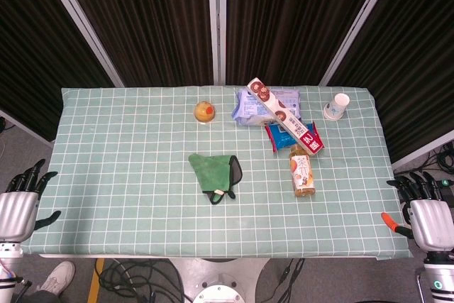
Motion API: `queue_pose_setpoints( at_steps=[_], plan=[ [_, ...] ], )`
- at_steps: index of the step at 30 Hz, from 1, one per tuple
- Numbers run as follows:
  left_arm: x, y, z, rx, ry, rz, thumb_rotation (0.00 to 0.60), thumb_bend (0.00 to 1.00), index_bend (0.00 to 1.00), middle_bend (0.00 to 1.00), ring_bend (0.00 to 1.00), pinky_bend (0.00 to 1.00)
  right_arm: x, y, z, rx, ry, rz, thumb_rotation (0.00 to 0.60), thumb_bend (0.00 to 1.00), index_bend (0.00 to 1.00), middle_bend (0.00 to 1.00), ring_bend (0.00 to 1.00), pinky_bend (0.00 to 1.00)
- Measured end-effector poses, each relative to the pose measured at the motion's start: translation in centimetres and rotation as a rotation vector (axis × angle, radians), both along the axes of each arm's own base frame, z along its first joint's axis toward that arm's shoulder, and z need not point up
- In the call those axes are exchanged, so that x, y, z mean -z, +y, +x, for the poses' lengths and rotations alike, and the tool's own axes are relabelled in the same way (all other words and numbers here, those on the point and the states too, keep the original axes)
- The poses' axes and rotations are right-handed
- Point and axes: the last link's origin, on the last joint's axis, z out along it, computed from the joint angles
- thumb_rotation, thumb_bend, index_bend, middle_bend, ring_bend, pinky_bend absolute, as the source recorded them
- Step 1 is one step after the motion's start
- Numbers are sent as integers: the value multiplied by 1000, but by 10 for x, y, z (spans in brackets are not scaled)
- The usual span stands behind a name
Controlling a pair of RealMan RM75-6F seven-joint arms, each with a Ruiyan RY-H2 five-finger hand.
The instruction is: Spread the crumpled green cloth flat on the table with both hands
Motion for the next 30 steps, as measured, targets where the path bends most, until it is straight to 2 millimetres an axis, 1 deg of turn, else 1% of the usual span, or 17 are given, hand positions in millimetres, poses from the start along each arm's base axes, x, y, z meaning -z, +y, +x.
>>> queue_pose_setpoints(
  at_steps=[12,16,19,24,27,30],
  plan=[
    [-1,-2,1,4,-5,7,600,57,273,155,153,211,-2,3,2,-14,-20,0,566,83,268,218,114,37],
    [-2,-2,1,11,-8,10,600,57,273,155,153,211,-1,2,6,-43,-28,11,567,85,303,227,122,37],
    [-3,-3,2,16,-10,15,600,58,273,155,153,211,2,-2,12,-78,-38,32,568,84,349,229,122,37],
    [-4,-4,3,20,-10,20,600,57,273,155,153,211,14,-18,31,-161,-52,109,568,84,416,236,124,36],
    [-4,-4,4,24,-14,23,600,58,273,155,153,211,28,-32,42,-204,-51,178,566,84,428,237,124,36],
    [-2,-5,6,28,-21,27,600,57,273,155,153,211,46,-47,54,-240,-53,257,567,86,430,236,123,37]
  ],
)
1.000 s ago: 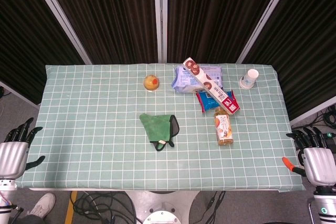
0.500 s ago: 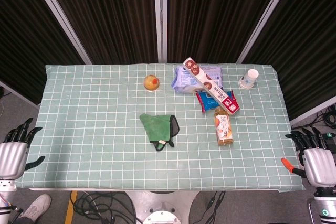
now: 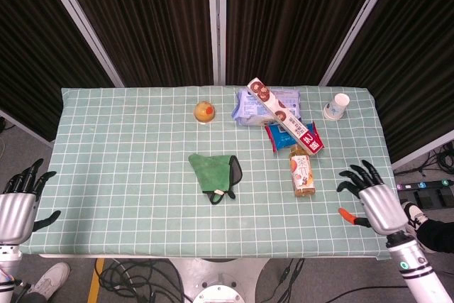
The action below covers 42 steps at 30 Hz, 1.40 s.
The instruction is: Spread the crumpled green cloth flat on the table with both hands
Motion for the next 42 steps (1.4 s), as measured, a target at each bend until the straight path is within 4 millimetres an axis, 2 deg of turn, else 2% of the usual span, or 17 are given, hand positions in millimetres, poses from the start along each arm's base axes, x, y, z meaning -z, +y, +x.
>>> queue_pose_setpoints(
  at_steps=[10,23,27,34,42],
  plan=[
    [-1,2,1,9,4,-1,600,57,273,155,153,211,88,-54,50,-105,-48,197,573,43,430,229,97,37],
    [2,2,0,0,-9,-2,600,58,273,155,153,211,186,-108,110,-207,13,260,572,43,435,202,57,36],
    [2,2,-1,-1,-8,-2,600,57,273,155,153,211,211,-116,129,-236,37,274,576,46,442,203,58,36],
    [1,3,-3,-3,-9,2,600,57,273,155,152,211,242,-118,142,-256,72,280,573,45,452,203,65,36],
    [0,5,-9,-19,-10,-3,600,57,273,155,153,211,262,-115,147,-271,84,259,574,76,516,230,95,36]
  ],
)
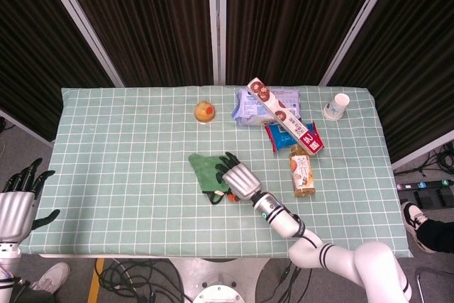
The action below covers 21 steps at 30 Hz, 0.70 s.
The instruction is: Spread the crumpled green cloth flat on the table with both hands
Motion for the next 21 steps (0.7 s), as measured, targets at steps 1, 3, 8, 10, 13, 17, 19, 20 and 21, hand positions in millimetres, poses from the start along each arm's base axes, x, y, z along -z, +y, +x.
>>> queue_pose_setpoints(
  at_steps=[1,3,8,10,13,17,19,20,21],
  plan=[
    [0,0,0,0,0,1,600,57,273,155,153,211,1,0,0,0,-3,-2,574,89,526,235,99,36],
    [0,1,0,-1,-1,-1,600,57,273,155,153,211,3,-2,1,2,-15,-4,574,114,546,245,107,36],
    [1,3,1,6,-1,-5,600,57,273,155,153,211,5,-4,6,-10,-36,-10,590,206,591,265,124,36],
    [0,3,1,8,-3,-4,600,57,273,155,153,211,5,-5,8,-17,-43,-12,597,237,608,272,130,36],
    [0,5,2,13,-8,-4,600,56,273,155,153,211,3,-5,11,-24,-55,-17,598,291,636,286,140,36],
    [2,10,6,26,-30,-12,600,55,273,155,153,211,-2,-8,16,-32,-78,-27,600,364,675,296,145,36],
    [4,14,9,36,-48,-20,600,52,273,155,153,211,-5,-11,20,-35,-89,-35,600,396,692,298,146,36],
    [5,17,11,43,-67,-26,600,51,273,155,153,211,-7,-12,23,-37,-93,-38,599,406,696,298,146,36],
    [7,19,12,48,-83,-32,600,50,273,155,153,211,-8,-13,25,-39,-98,-41,599,414,699,300,146,36]
  ],
)
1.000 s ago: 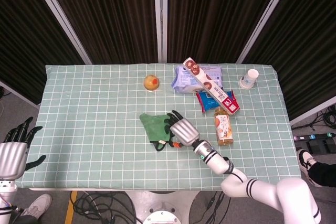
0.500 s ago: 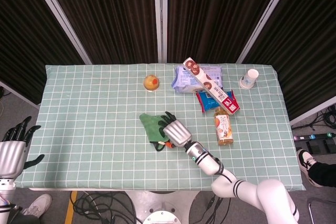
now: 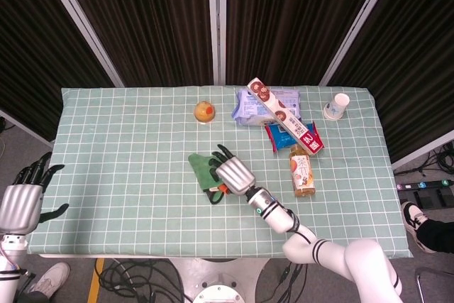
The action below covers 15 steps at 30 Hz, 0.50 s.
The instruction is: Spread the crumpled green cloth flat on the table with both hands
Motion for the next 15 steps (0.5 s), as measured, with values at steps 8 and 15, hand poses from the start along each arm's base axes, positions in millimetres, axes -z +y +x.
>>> queue_pose_setpoints(
  at_steps=[8,15],
  plan=[
    [25,38,19,35,-204,-97,600,36,276,155,153,211,-20,-18,34,-10,-51,-57,600,437,719,308,147,36],
    [59,65,31,-13,-399,-210,600,25,284,155,153,227,-45,-36,67,-14,-106,-131,600,436,725,307,146,36]
  ],
)
